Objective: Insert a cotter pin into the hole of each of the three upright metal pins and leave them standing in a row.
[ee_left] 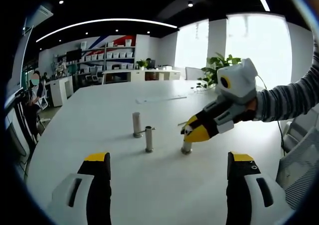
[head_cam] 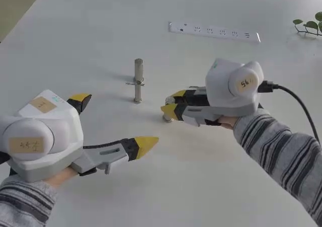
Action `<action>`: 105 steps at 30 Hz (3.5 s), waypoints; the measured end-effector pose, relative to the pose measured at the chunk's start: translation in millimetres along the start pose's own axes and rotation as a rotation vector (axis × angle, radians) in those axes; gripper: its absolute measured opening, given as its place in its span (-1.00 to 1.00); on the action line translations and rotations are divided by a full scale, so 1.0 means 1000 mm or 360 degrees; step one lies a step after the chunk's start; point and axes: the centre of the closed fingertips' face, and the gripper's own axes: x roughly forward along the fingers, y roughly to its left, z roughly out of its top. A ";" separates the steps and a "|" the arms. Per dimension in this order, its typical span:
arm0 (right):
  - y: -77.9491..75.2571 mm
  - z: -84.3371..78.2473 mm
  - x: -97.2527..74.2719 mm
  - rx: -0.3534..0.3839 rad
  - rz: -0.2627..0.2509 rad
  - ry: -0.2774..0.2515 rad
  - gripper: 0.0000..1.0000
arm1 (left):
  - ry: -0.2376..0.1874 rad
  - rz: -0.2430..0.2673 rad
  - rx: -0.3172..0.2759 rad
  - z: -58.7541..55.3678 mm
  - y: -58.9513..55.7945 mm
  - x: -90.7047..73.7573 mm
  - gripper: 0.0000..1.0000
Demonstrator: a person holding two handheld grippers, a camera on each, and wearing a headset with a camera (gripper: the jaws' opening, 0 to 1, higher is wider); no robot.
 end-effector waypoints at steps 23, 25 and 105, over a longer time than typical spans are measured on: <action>0.002 -0.006 -0.006 0.0021 -0.0023 -0.0024 -0.70 | 0.0030 -0.0003 -0.0002 -0.003 -0.001 -0.001 0.92; 0.002 -0.008 -0.010 0.0027 -0.0026 -0.0026 -0.68 | 0.0033 -0.0002 -0.0001 -0.004 -0.001 -0.001 0.92; -0.105 -0.072 -0.036 -0.0221 -0.0040 0.0770 -1.00 | 0.0118 -0.0069 0.0028 -0.013 -0.011 0.001 0.65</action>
